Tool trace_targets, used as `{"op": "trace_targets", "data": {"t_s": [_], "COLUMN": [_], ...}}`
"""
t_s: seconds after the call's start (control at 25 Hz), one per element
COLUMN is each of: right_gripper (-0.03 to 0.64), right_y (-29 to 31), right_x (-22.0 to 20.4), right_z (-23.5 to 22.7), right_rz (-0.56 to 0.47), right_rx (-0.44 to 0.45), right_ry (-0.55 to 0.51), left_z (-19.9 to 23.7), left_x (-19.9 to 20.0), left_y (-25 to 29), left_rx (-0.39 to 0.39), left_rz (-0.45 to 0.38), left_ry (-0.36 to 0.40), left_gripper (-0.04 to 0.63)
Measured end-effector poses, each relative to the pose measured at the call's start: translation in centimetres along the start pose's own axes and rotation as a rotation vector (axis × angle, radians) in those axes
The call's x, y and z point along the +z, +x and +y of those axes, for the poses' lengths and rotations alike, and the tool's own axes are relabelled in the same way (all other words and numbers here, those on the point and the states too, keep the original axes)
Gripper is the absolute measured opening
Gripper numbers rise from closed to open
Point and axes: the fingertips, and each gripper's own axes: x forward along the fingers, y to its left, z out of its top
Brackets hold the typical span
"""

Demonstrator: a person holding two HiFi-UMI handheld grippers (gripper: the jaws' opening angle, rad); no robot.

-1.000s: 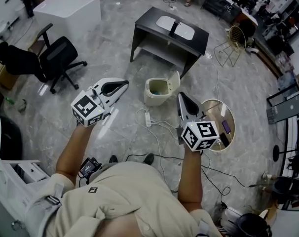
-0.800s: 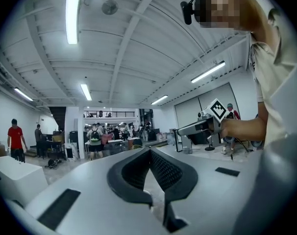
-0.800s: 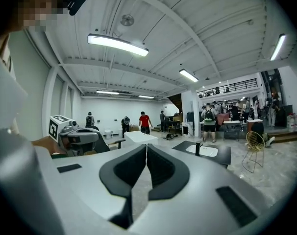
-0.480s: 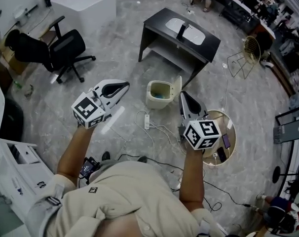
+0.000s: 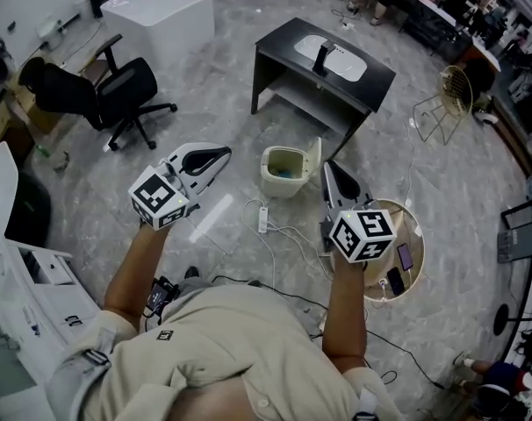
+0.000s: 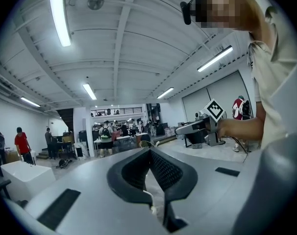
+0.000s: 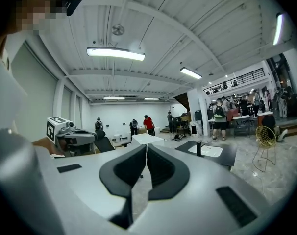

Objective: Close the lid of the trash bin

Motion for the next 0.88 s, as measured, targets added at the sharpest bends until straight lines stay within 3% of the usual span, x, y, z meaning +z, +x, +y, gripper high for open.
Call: {"op": "trace_targets", "data": {"t_s": [0.36, 0.52, 0.88], "right_gripper": [0.026, 0.026, 0.026], "right_y": [-5.2, -8.7, -9.6], "right_x": [-0.9, -2.5, -2.4], "right_z": [-5.0, -8.0, -11.4], "right_rz": [-0.022, -0.006, 0.030], "right_rx": [-0.097, -0.187, -0.322], "right_ry": [0.037, 0.049, 0.029], "left_z": [-3.0, -4.5, -3.2], "left_x": [0.5, 0.2, -0.7], "left_y": [4.8, 7.6, 12.9], "left_rx": [-0.076, -0.130, -0.231], "left_rz": [0.014, -0.004, -0.056], "left_ry": [0.018, 0.016, -0.034], "left_gripper": [0.015, 0.015, 0.015]}}
